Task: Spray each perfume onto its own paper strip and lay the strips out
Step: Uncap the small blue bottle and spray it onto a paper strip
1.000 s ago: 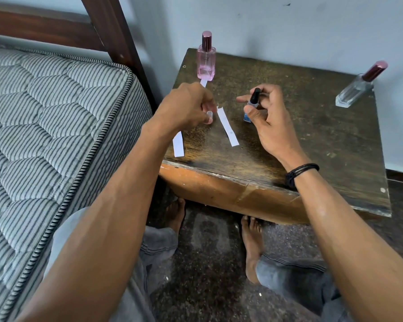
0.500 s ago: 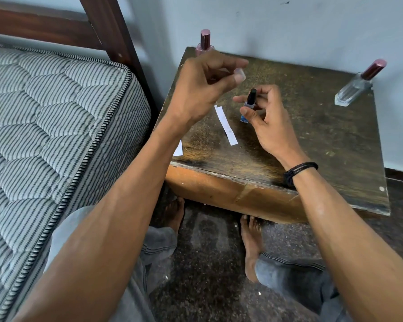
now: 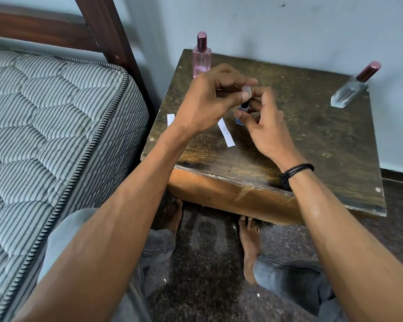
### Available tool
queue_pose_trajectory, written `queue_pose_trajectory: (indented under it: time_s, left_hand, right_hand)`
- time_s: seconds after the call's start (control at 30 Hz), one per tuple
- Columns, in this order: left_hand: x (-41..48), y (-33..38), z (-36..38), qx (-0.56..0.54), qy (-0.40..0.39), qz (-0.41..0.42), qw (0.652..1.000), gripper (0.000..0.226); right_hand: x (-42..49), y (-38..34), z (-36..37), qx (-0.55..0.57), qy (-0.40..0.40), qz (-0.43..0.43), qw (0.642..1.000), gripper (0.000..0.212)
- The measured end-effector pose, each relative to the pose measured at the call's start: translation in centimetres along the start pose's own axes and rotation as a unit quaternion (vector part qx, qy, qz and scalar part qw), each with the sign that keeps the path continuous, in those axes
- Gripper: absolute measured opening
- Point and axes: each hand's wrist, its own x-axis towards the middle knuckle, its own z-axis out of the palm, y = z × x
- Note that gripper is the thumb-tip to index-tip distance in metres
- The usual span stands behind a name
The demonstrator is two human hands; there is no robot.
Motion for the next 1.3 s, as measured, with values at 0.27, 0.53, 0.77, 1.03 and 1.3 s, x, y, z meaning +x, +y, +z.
queue_pose_trajectory:
  time_s: [0.27,0.53,0.77,1.03,1.3]
  left_hand:
    - [0.0,-0.1,0.1,0.029,-0.003,0.009,1.0,0.027]
    - [0.0,-0.4,0.4,0.075,-0.006,0.018,0.997,0.027]
    - [-0.1,-0.3,0.4,0.088,-0.007,0.017,0.996,0.027]
    - [0.0,-0.5,0.7,0.098,0.002,0.024,0.995,0.025]
    - [-0.1,-0.9,1.2,0.078,0.011,0.014,0.997,0.025]
  right_hand:
    - [0.1,0.2,0.1,0.0,-0.001,-0.003,1.0,0.039]
    - [0.3,0.6,0.2,0.004,-0.005,-0.002,1.0,0.044]
    - [0.7,1.2,0.2,0.028,0.002,0.004,1.0,0.042]
    - [0.8,1.1,0.0,0.057,0.017,0.019,0.998,0.036]
    - [0.8,1.1,-0.1,0.06,0.017,0.02,0.998,0.036]
